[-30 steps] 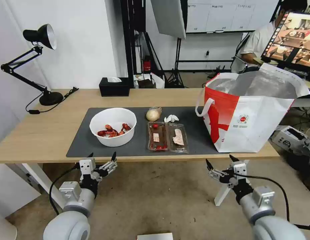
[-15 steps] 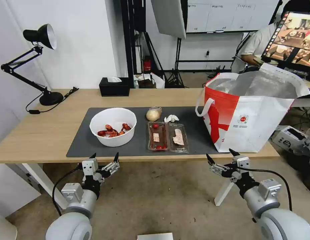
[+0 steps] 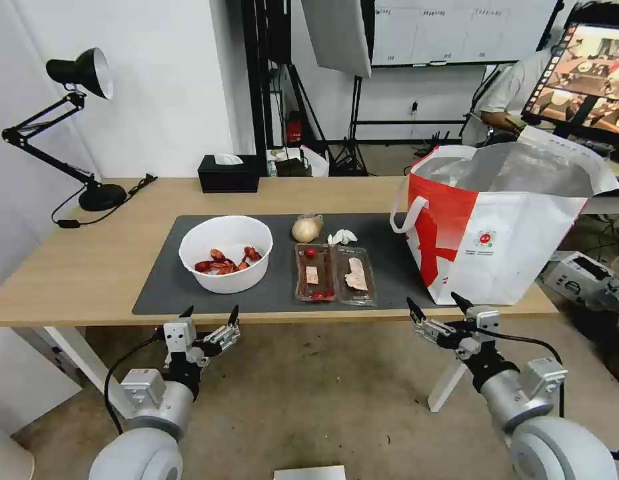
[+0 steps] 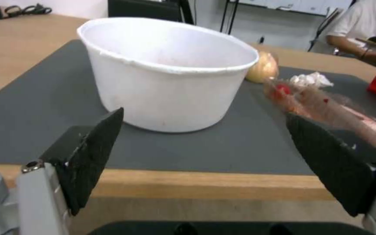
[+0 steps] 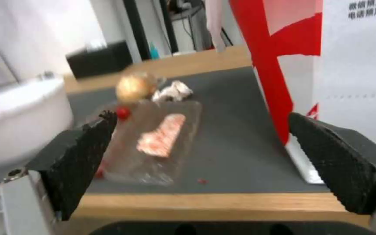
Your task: Pick up the trash from the table and place it into the takeout bag.
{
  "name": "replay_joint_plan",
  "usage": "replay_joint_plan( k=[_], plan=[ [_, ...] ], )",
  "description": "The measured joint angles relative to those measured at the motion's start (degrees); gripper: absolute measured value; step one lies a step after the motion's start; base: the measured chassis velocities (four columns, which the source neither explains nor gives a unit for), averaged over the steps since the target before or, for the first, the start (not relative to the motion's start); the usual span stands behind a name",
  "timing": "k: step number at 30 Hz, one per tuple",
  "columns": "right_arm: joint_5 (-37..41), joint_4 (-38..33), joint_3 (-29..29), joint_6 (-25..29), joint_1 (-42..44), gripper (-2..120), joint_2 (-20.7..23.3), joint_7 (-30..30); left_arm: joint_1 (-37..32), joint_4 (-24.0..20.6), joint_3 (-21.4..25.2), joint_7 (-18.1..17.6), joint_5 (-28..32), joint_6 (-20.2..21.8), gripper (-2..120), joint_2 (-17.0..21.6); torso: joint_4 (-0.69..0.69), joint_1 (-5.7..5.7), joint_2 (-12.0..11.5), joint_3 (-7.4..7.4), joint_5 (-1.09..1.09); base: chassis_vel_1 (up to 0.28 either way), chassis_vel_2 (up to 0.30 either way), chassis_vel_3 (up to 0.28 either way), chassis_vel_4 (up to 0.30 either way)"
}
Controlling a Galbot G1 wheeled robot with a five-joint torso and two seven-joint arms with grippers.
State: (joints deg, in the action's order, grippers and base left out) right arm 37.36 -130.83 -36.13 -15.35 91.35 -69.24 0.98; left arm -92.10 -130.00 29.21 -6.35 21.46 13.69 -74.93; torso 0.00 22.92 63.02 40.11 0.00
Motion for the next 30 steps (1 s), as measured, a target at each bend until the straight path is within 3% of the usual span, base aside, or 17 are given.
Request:
replay_joint_plan(
  k=[4,5,7,12,15,17,19,23,30],
  plan=[
    [9.64,-1.03,0.70,-1.08,-0.98,100,0.03,3.80,0.57,0.48,0.14,0.63,0.83,-1.40,100,0.60,0.00,0.00,0.00,0.00,0.00,0.000,0.000,0.000,0.000],
    [16.44,-1.60,1.01,-1.87,-1.82,100,0.35,5.94,0.78,0.82,0.56,2.00,1.18,-2.94,100,1.02,0.00,0.00,0.00,0.00,0.00,0.000,0.000,0.000,0.000],
    [18.41,-1.78,1.11,-2.06,-2.07,100,0.46,6.66,0.79,0.94,0.69,2.48,1.24,-3.50,100,1.14,0.00,0.00,0.00,0.00,0.00,0.000,0.000,0.000,0.000],
    [34.42,-2.77,2.16,-2.55,-3.93,100,0.78,12.63,0.84,1.90,1.90,5.40,2.49,-7.60,100,1.73,0.00,0.00,0.00,0.00,0.00,0.000,0.000,0.000,0.000],
    [41.21,-2.85,2.48,-2.31,-4.75,100,0.30,15.33,0.83,2.16,2.41,5.74,2.68,-8.60,100,1.79,0.00,0.00,0.00,0.00,0.00,0.000,0.000,0.000,0.000],
    [41.65,-2.86,2.51,-2.27,-4.81,100,0.25,15.54,0.82,2.17,2.43,5.75,2.67,-8.64,100,1.80,0.00,0.00,0.00,0.00,0.00,0.000,0.000,0.000,0.000],
    [48.83,-3.49,3.33,-1.34,-5.70,100,-0.45,20.07,0.76,2.27,2.80,5.76,2.59,-8.98,100,1.91,0.00,0.00,0.00,0.00,0.00,0.000,0.000,0.000,0.000],
    [54.11,-4.15,5.07,-0.14,-7.20,100,-1.53,25.36,0.64,2.21,3.12,5.59,2.26,-8.98,100,1.89,0.00,0.00,0.00,0.00,-0.01,0.000,0.000,0.000,0.000],
    [54.74,-3.12,8.72,0.65,-8.45,100,-3.25,27.84,0.64,2.06,3.28,3.29,0.47,-10.71,100,1.68,0.00,0.00,0.00,0.00,0.00,0.000,0.000,0.000,0.000]
  ],
)
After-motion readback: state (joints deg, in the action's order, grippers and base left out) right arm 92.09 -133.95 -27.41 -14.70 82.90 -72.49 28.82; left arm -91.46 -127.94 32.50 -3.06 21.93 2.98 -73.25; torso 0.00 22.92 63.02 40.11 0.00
